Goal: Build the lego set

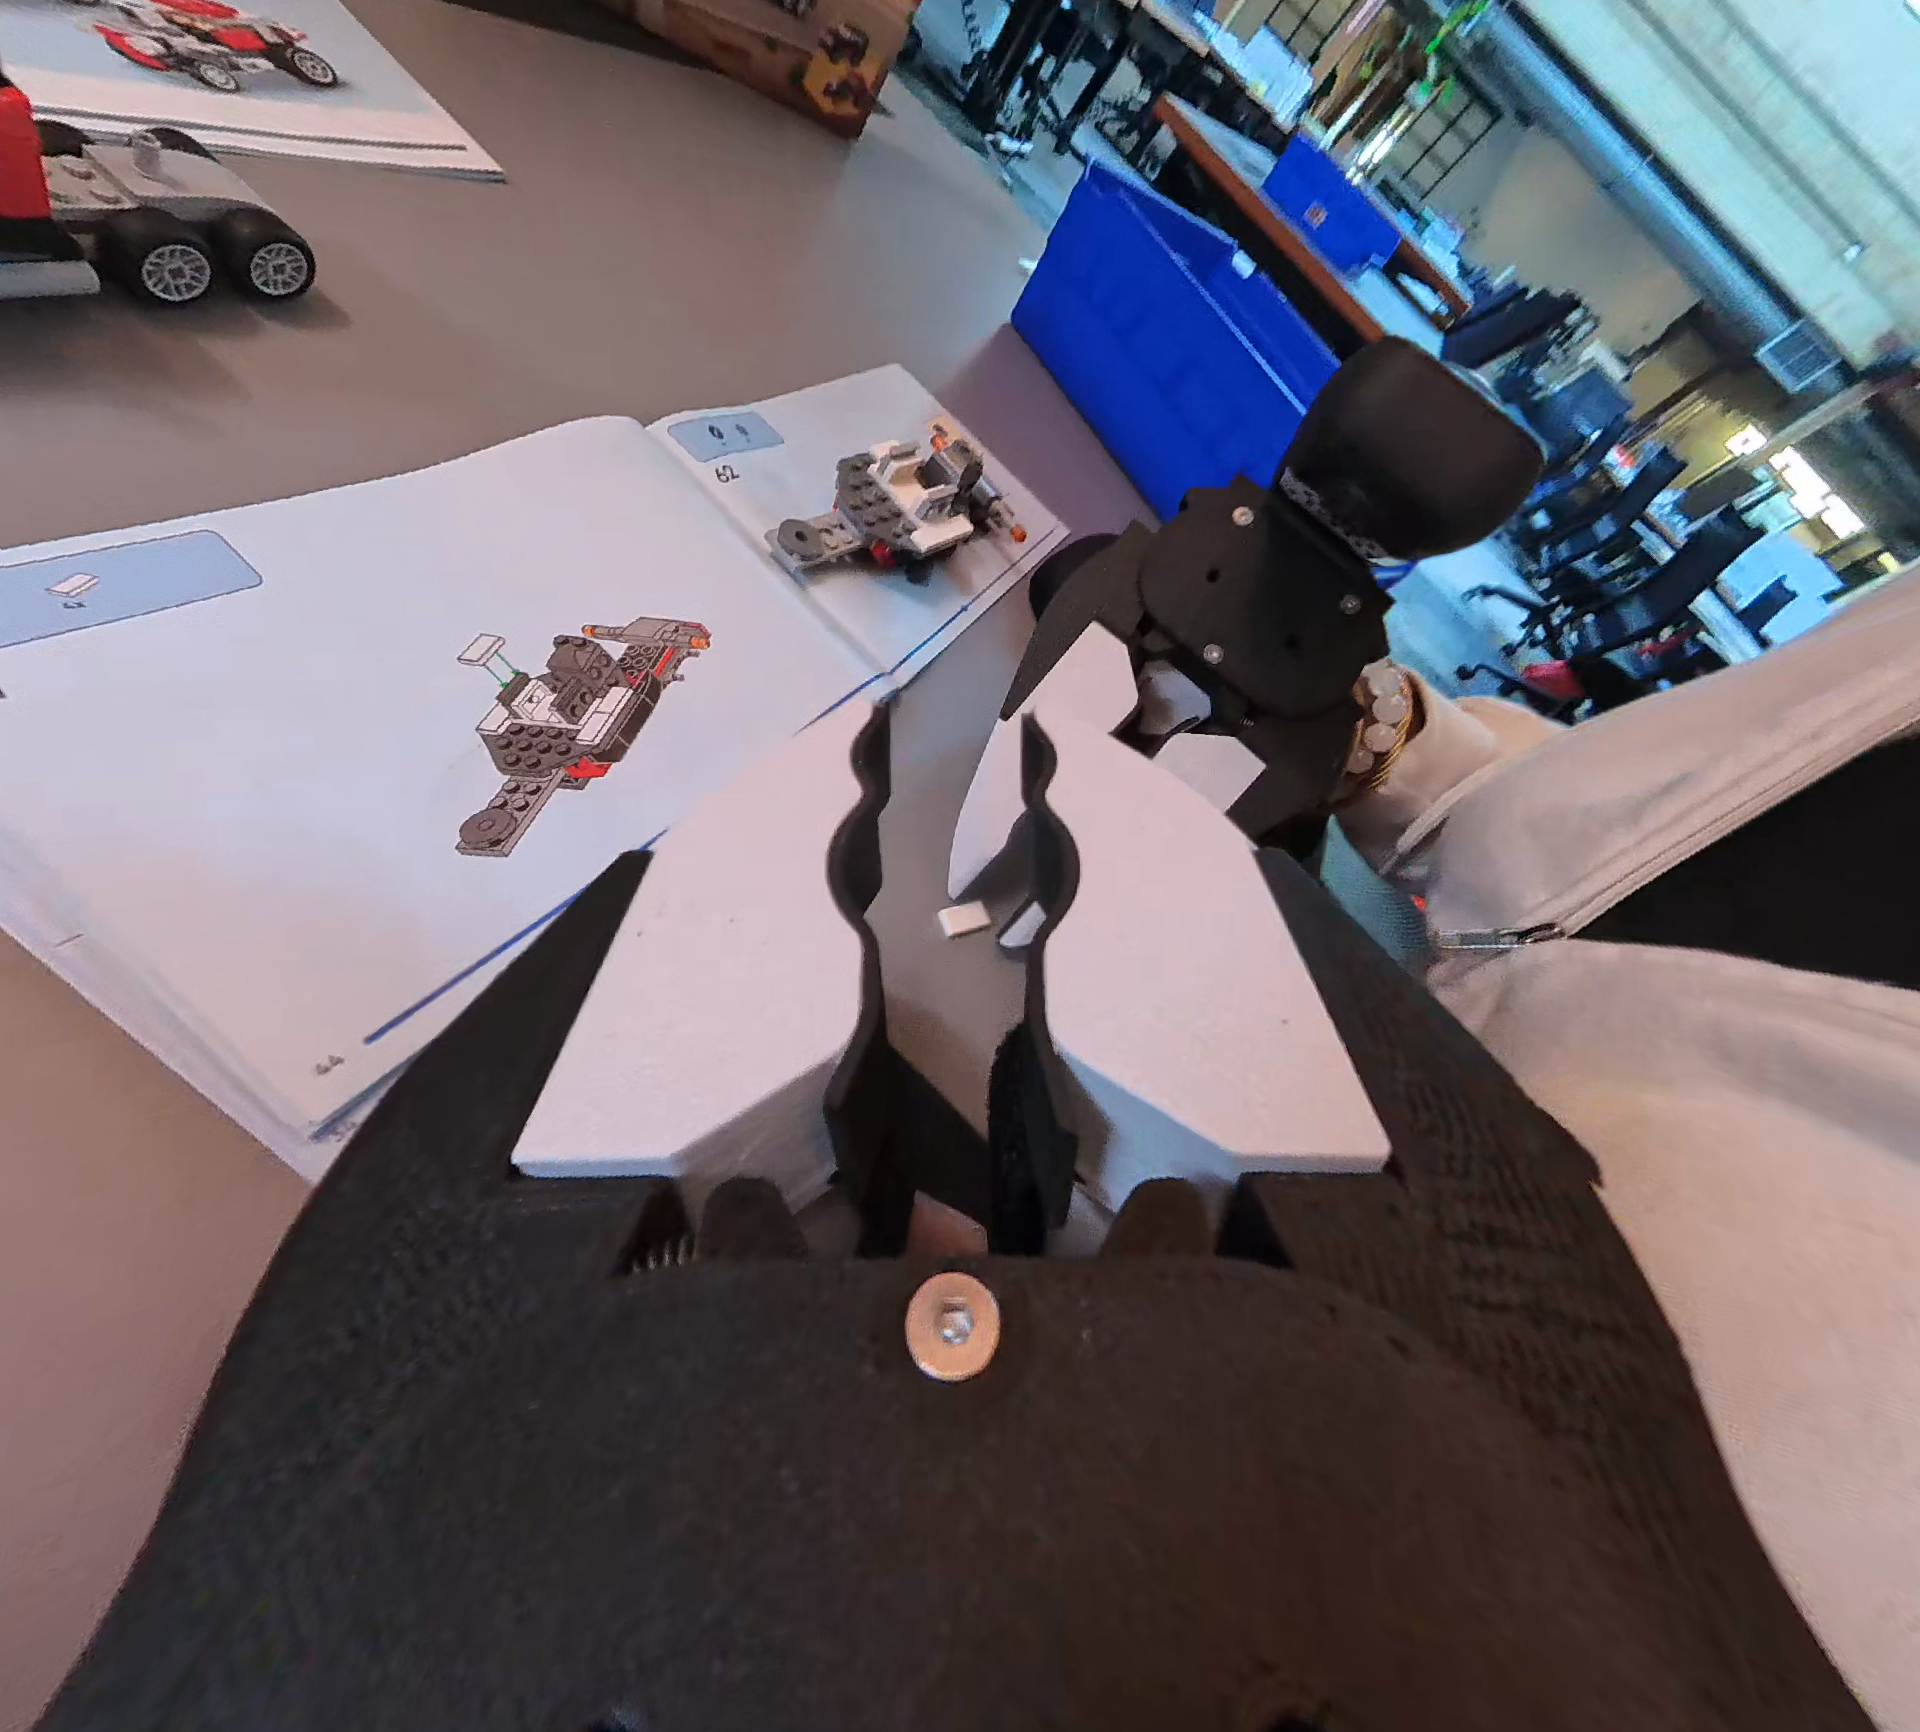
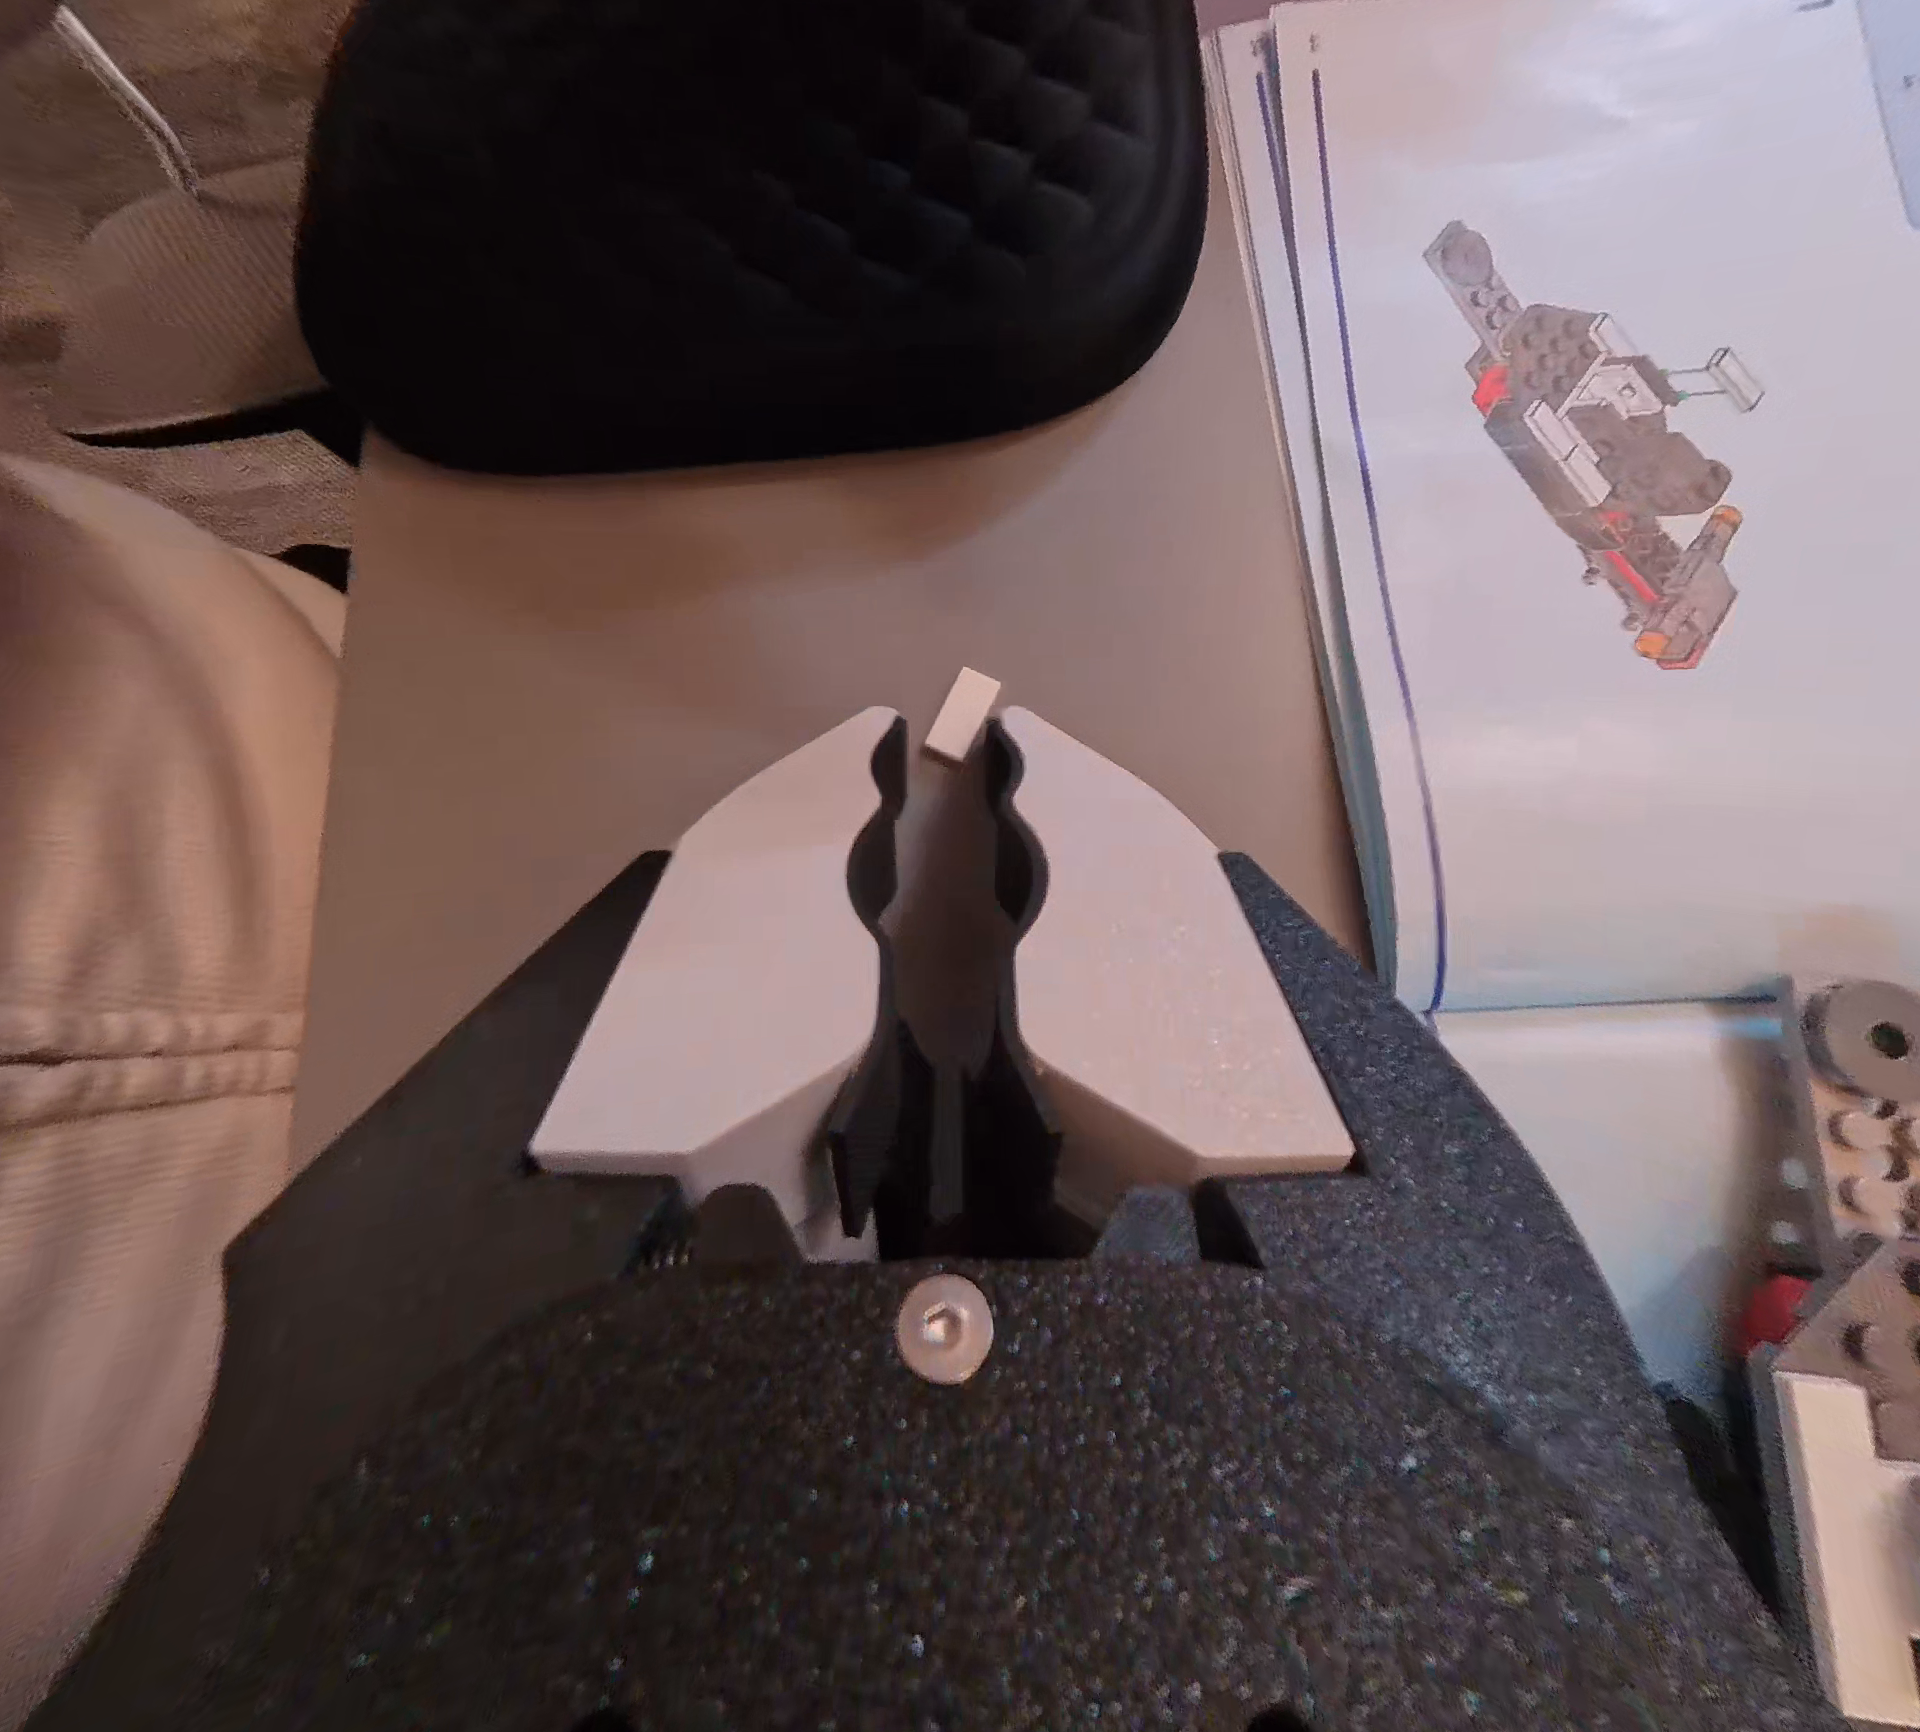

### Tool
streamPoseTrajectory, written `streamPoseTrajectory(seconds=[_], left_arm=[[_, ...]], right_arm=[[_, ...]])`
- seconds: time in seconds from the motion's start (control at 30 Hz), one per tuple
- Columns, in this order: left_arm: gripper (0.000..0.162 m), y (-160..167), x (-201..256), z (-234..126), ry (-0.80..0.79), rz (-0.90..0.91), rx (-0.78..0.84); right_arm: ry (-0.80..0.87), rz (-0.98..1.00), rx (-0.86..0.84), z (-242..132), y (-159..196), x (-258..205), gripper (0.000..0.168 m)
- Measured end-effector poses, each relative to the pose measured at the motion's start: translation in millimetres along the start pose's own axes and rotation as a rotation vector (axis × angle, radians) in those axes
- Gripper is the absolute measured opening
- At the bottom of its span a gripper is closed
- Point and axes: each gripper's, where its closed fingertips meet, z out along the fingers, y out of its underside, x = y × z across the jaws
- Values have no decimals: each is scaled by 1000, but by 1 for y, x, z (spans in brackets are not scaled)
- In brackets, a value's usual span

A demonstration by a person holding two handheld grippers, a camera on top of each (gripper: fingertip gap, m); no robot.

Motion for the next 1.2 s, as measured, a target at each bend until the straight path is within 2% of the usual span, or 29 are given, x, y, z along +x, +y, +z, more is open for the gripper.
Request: streamPoseTrajectory(seconds=[0.1,0.2,0.4,0.5,0.63,0.7,0.8,0.93,1.07,1.2], left_arm=[[25,1,-1,3,-6,11,-12],[26,-1,-1,7,26,-58,22],[25,-2,19,22,257,-346,76],[22,0,40,37,379,-396,22],[20,-3,49,52,423,-365,-23],[26,-5,39,56,363,-293,-35],[37,-16,20,65,263,-75,-68],[50,-25,-3,102,204,224,-233],[76,2,-18,149,213,453,-497],[91,25,-24,174,229,584,-584]], right_arm=[[26,-52,-8,1,-1,2,8],[19,-71,1,-3,0,4,8],[127,-298,204,-66,-44,21,7],[166,-391,192,-86,-54,25,7],[217,-436,126,-97,-52,34,7],[257,-415,104,-109,-44,47,8],[265,-269,103,-135,-23,78,7],[199,-148,58,-150,-5,118,7],[14,-82,-5,-142,5,131,7],[-95,14,-54,-125,24,139,7]])
